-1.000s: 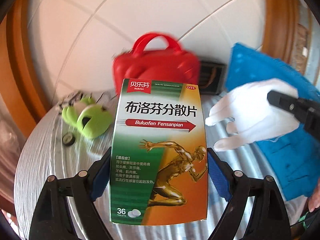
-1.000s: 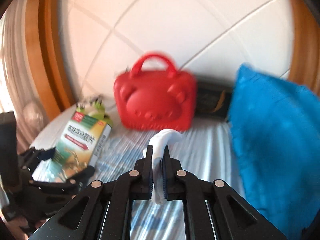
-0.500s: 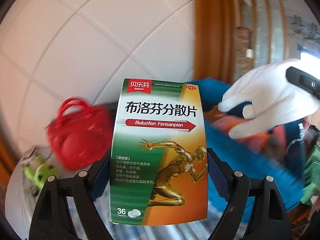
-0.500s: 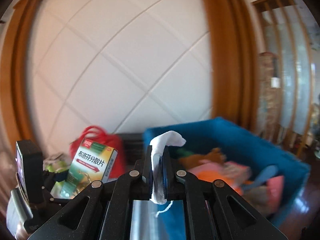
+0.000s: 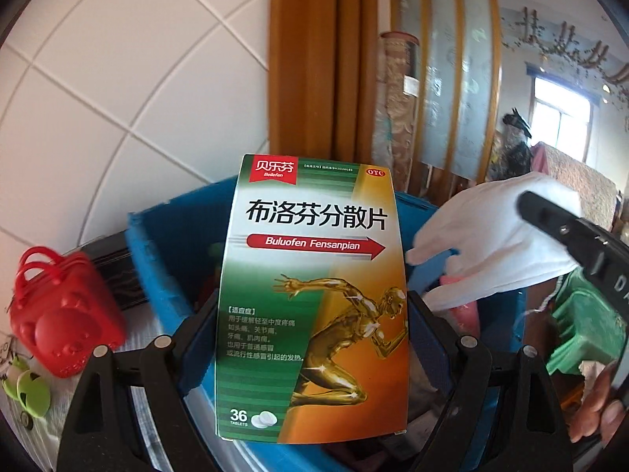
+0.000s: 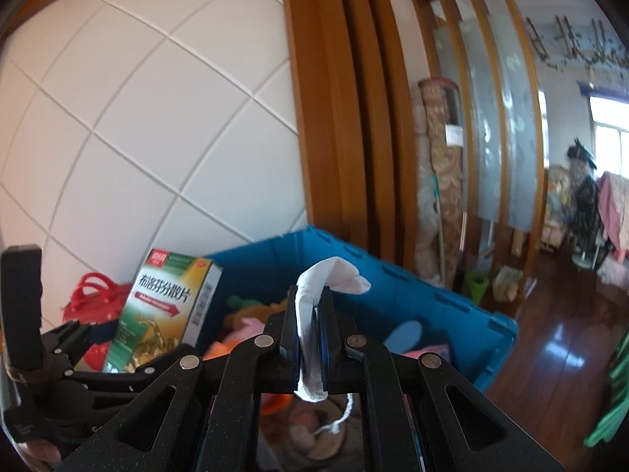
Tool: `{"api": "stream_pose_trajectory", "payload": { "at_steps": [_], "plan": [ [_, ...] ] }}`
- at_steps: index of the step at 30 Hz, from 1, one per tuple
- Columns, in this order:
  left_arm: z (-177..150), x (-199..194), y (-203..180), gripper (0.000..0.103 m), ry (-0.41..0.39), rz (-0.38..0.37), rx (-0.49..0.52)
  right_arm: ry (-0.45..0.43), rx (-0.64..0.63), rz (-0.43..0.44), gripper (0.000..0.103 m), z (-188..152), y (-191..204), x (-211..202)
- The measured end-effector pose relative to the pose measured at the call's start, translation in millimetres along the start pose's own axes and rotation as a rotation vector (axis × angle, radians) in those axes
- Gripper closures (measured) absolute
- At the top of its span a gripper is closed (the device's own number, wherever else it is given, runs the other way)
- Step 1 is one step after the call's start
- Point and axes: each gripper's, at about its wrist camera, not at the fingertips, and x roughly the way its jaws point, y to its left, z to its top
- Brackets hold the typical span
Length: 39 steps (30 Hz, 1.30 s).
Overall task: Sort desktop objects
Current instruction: 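Carry the medicine box and glove into the blue crate and release both, then return both tools toward the frog plush on the bed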
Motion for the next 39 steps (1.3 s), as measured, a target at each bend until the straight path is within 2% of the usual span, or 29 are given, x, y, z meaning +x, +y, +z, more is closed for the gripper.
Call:
{"api": "stream_pose_trajectory", "payload": {
  "at_steps": [6, 8, 11, 12, 13, 14, 15, 16, 22, 24, 26, 27, 29, 34, 39],
  "plan": [
    [2, 21, -26, 0.014, 0.024, 0.015, 0.051, 0.071, 0.029, 0.017, 0.092, -11, -28, 21],
    [3, 24, -33, 0.008, 0.016, 0.031, 0.067, 0.103, 0.044, 0.011, 0.089, -16, -35, 31],
    [5, 26, -33, 0.006, 0.024, 0.037, 0.063, 0.156, 0.059, -0.004, 0.069, -22, -42, 44],
    [3, 26, -33, 0.006, 0.027, 0.037, 0.058, 0.167, 0.062, -0.011, 0.055, -24, -43, 46],
    [2, 26, -31, 0.006, 0.029, 0.040, 0.052, 0.178, 0.069, -0.016, 0.037, -26, -45, 49],
    [-1, 25, -29, 0.006, 0.029, 0.045, 0.046, 0.181, 0.074, -0.019, 0.028, -27, -47, 50],
    [-2, 24, -26, 0.006, 0.030, 0.054, 0.038, 0.183, 0.080, -0.022, 0.010, -29, -49, 50],
    [-4, 23, -23, 0.006, 0.030, 0.059, 0.032, 0.183, 0.090, -0.026, 0.000, -30, -50, 49],
    [-26, -7, 10, 0.006, 0.015, 0.100, -0.029, 0.184, 0.118, 0.018, 0.000, -29, -53, 37],
    [-37, -21, 26, 0.006, 0.014, 0.126, -0.049, 0.164, 0.108, 0.064, 0.000, -25, -42, 25],
    [-48, -33, 45, 0.006, 0.015, 0.149, -0.079, 0.155, 0.097, 0.153, 0.000, -21, -26, 14],
    [-56, -42, 59, 0.006, 0.014, 0.163, -0.104, 0.158, 0.094, 0.227, 0.000, -18, -14, 8],
    [-67, -55, 81, 0.006, 0.011, 0.184, -0.145, 0.162, 0.072, 0.291, 0.000, -16, 7, 1],
    [-106, -91, 145, 0.006, 0.027, 0.273, -0.226, 0.162, -0.052, 0.341, 0.000, -22, 85, -15],
    [-156, -131, 212, 0.006, 0.065, 0.380, -0.235, 0.218, -0.110, 0.376, 0.000, -47, 171, -14]
  ]
}}
